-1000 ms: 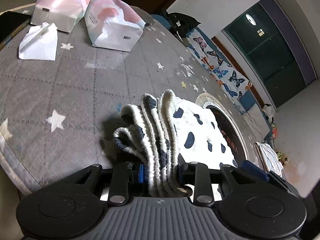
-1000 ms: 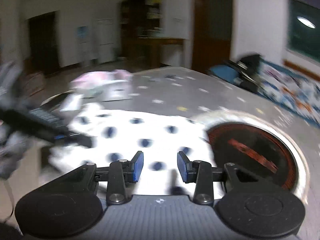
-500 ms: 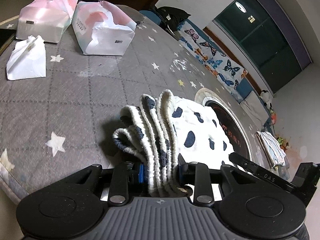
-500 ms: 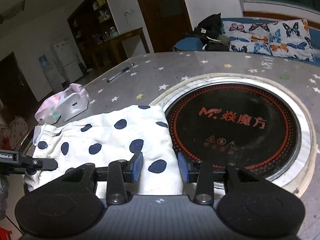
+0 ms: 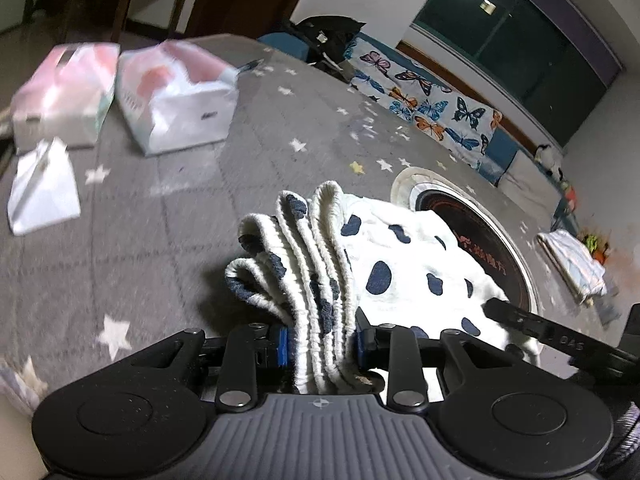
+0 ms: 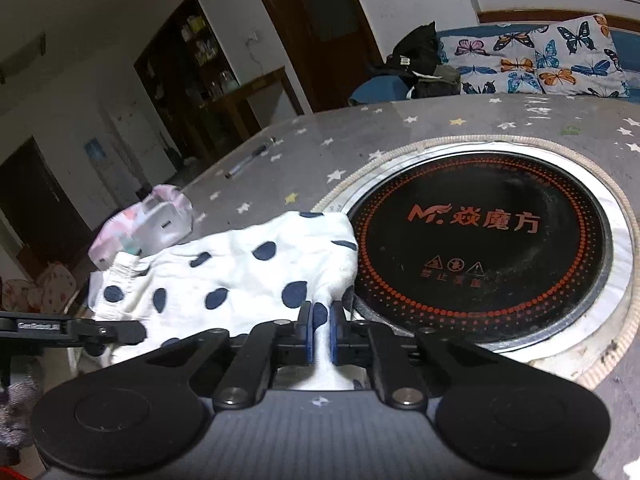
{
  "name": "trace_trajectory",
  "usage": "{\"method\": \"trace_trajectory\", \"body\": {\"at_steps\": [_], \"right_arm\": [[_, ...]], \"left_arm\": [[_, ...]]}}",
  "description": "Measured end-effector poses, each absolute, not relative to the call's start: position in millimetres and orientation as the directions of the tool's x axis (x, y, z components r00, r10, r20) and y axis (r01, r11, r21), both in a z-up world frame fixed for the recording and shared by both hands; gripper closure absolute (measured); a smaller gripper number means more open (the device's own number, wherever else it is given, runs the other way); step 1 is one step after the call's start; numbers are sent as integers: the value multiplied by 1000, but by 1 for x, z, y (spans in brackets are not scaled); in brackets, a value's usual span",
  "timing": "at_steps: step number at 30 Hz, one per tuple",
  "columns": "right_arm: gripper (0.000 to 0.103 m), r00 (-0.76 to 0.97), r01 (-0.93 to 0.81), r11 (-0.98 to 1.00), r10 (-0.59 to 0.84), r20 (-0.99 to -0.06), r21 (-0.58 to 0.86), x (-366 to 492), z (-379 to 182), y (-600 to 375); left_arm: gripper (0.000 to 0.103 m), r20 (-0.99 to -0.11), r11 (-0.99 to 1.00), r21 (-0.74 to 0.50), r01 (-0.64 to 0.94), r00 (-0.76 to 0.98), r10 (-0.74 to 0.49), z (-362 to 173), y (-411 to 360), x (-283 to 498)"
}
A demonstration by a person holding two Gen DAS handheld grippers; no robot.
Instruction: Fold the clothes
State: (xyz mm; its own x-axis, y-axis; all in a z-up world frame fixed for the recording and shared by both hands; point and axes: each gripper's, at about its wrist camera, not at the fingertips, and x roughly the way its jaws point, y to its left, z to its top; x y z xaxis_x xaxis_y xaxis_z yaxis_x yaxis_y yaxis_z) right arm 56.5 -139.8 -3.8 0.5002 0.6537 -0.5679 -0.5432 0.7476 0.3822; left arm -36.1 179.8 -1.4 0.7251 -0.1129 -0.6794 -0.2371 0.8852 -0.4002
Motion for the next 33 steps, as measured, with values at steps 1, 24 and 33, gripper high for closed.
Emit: {"method": "trace_trajectory", "body": {"at_steps": [1,24,33], "right_arm": [[97,509,-537,749,655,-558,389,55,-2,-144],[97,823,-102,942,260,-505,320,40,29,-365],[97,840,18,977,100,-533,211,63,29,-412]], "left_arm": [[72,-677,893,-389,-224,727,-113,2,176,-34],[73,-644,895,-374,243,626,-439,19,-59,120],[73,-658,886,-344,310,594,-463,10,-126,159]]}}
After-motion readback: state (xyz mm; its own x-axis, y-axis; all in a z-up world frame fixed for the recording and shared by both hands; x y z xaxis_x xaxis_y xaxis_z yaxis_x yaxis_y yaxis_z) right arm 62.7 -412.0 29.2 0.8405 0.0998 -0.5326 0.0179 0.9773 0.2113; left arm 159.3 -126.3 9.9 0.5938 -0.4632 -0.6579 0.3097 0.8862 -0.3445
